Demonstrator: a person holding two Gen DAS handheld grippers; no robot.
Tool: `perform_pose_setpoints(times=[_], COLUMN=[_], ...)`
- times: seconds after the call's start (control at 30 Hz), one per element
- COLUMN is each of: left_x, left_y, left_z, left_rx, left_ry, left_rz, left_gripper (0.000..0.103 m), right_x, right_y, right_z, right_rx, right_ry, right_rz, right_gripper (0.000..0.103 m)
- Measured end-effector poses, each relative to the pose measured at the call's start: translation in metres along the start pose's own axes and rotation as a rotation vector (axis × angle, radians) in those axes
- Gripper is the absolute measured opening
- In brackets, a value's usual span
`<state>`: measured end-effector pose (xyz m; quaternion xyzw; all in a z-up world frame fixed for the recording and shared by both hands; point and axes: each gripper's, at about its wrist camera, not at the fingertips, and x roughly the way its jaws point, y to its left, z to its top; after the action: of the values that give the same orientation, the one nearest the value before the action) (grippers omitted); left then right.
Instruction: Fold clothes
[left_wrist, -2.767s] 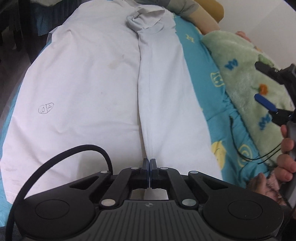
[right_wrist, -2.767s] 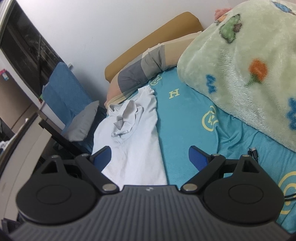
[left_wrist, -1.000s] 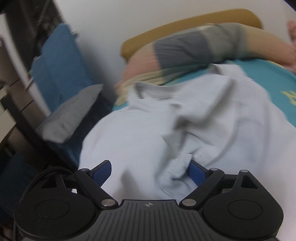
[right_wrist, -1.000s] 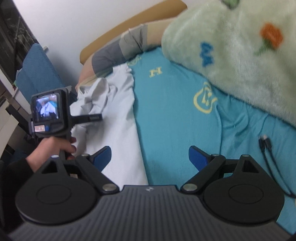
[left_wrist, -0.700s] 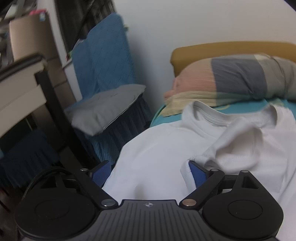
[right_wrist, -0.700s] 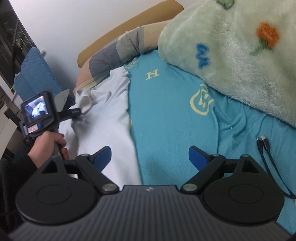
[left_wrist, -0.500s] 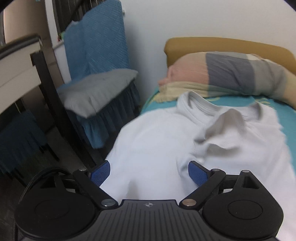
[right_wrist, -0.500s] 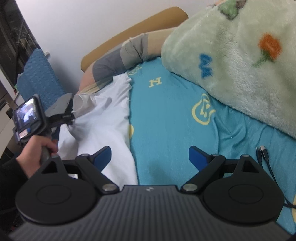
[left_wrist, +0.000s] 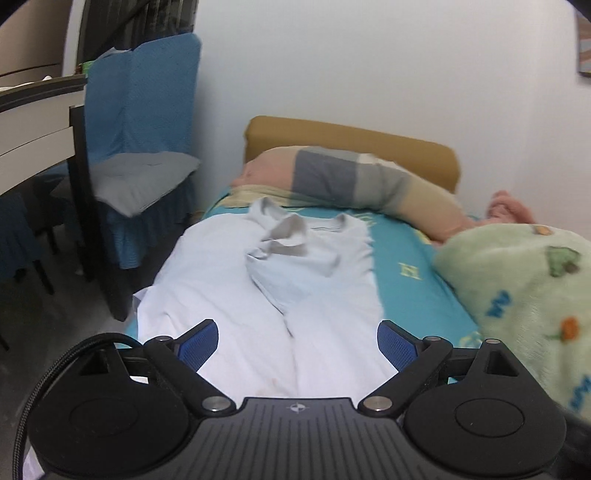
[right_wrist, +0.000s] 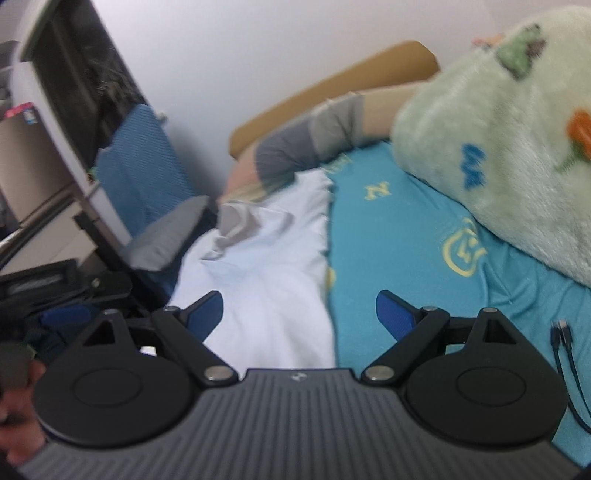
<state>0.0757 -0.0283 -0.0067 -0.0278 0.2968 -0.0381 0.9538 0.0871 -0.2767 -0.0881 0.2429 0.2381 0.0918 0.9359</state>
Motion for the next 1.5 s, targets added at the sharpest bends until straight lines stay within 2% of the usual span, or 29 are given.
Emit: perform_pose_setpoints(times=[0.13,0.2,0.27,0.4,0.47,0.53,0.67,0.77,0.87,1.0,1.03,1.07,1.1,1.13,1.17,1.23,1.33,1.37,1.43,1.47,1.5], left_x=[-0.013,-0.014,-0.01,0.0,0.007,0.011,0.028,0.047,0.063,0.072,0.074,0.077,0.079,0.081,0.083,0.088,0.095,0.094,0.091,0.089,0.087], left_y=[0.007,0.014,0.023,0.034,0.039,0.05,0.076,0.101,0.117,0.13,0.133,0.136,0.139,0.143,0.146,0.152,0.162,0.162,0.163,0.163,0.164], left_z=[-0.006,-0.006,-0.007,-0.008,-0.007,-0.006,-0.011,-0.014,-0.017,-0.02,-0.021,-0.022,-0.023,-0.023,-0.024,-0.026,-0.029,-0.028,-0.027,-0.027,-0.027], left_rx=[0.014,0.014,0.006,-0.012,-0.027,-0.053,-0.12,-0.234,-0.281,-0.325,-0.336,-0.347,-0.358,-0.369,-0.38,-0.402,-0.435,-0.436,-0.438,-0.439,-0.442], left_ry=[-0.026,-0.028,-0.033,-0.043,-0.049,-0.07,-0.045,0.001,0.015,0.028,0.031,0.034,0.037,0.04,0.044,0.05,0.059,0.057,0.049,0.044,0.04], left_rz=[0.0,-0.023,-0.028,-0.01,0.018,0.01,0.017,0.003,0.018,0.03,0.033,0.036,0.039,0.042,0.045,0.051,0.06,0.062,0.069,0.073,0.076], left_gripper=[0.095,0.095,0.095,0.095,0.094,0.094,0.094,0.094,0.094,0.094,0.094,0.094,0.094,0.094,0.094,0.094,0.094,0.094,0.094,0.094,0.094], right_x=[-0.008,-0.008,-0.007,0.023,0.047,0.075,0.152,0.214,0.269,0.323,0.333,0.343,0.351,0.357,0.363,0.367,0.357,0.352,0.345,0.34,0.333], right_y=[0.007,0.012,0.016,0.027,0.035,0.045,0.074,0.093,0.109,0.123,0.128,0.132,0.138,0.146,0.155,0.173,0.191,0.195,0.198,0.198,0.198], right_z=[0.002,0.004,0.006,0.012,0.017,0.025,0.045,0.058,0.064,0.067,0.067,0.067,0.067,0.066,0.066,0.065,0.07,0.071,0.071,0.069,0.066], right_rx=[-0.022,-0.026,-0.028,-0.047,-0.061,-0.081,-0.141,-0.146,-0.207,-0.28,-0.3,-0.32,-0.341,-0.366,-0.394,-0.434,-0.448,-0.454,-0.483,-0.503,-0.528], right_ry=[-0.007,0.003,0.016,0.11,0.145,0.153,0.157,0.157,0.16,0.184,0.194,0.205,0.212,0.218,0.224,0.22,0.162,0.143,0.141,0.143,0.15], right_rz=[0.033,0.044,0.053,0.074,0.091,0.102,0.101,0.065,-0.006,-0.074,-0.075,-0.077,-0.072,-0.062,-0.046,0.001,0.069,0.081,0.065,0.055,0.062], right_gripper=[0.091,0.084,0.083,0.083,0.083,0.083,0.083,0.083,0.081,0.065,0.053,0.047,0.034,0.028,0.026,0.026,0.029,0.034,0.079,0.082,0.079])
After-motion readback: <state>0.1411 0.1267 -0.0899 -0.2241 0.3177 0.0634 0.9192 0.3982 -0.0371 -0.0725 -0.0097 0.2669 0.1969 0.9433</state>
